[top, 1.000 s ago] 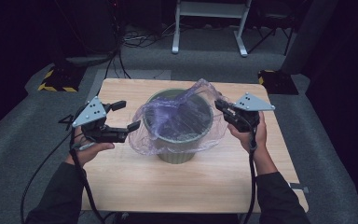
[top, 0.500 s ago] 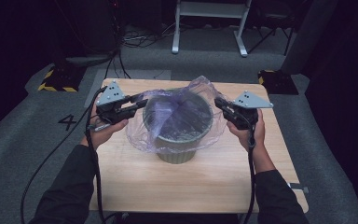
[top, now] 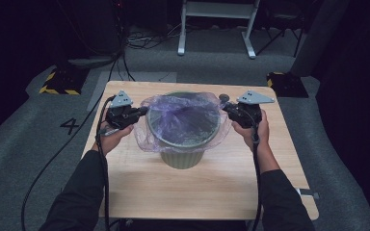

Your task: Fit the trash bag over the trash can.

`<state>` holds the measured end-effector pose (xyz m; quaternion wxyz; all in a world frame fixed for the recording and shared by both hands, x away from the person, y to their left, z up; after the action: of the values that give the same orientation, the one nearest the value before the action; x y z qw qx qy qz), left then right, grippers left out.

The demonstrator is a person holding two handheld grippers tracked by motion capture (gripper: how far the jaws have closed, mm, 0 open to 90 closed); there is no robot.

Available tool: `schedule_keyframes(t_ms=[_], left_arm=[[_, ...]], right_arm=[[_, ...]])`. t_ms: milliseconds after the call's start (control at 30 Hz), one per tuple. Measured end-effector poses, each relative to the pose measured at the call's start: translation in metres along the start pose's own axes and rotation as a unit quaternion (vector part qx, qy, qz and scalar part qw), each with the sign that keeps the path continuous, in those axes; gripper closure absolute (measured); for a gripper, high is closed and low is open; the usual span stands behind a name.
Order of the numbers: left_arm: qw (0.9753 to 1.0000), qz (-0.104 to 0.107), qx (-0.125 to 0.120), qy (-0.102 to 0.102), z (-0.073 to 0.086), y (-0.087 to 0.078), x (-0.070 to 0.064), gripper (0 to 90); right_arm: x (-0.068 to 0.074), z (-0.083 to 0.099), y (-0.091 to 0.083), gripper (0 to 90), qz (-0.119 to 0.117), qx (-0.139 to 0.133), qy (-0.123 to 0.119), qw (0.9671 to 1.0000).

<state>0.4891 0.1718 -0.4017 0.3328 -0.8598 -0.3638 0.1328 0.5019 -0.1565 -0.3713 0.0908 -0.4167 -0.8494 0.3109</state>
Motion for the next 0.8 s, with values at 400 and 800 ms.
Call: schedule_keyframes(t_ms=[400,800], left_arm=[[0.9993,0.011,0.031,-0.019,0.016,0.038,0.003,89.1],[0.9972,0.031,0.061,-0.031,0.039,0.053,0.003,89.0]], right_arm=[[-0.008,0.015,0.03,86.0,-0.011,0.032,0.02,0.9992],[-0.005,0.037,0.05,85.1,-0.031,0.064,0.021,0.9973]])
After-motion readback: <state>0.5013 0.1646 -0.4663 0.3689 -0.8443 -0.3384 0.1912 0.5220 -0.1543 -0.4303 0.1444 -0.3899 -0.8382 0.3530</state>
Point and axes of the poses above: each handheld gripper's, and its own axes: y roughly forward along the jaws, z roughly out of its underside, x roughly to its left, the point moved 6 cm from there along y, roughly forward along the jaws, and after that the axes turned 14 degrees about x, right-handed, at the moved point
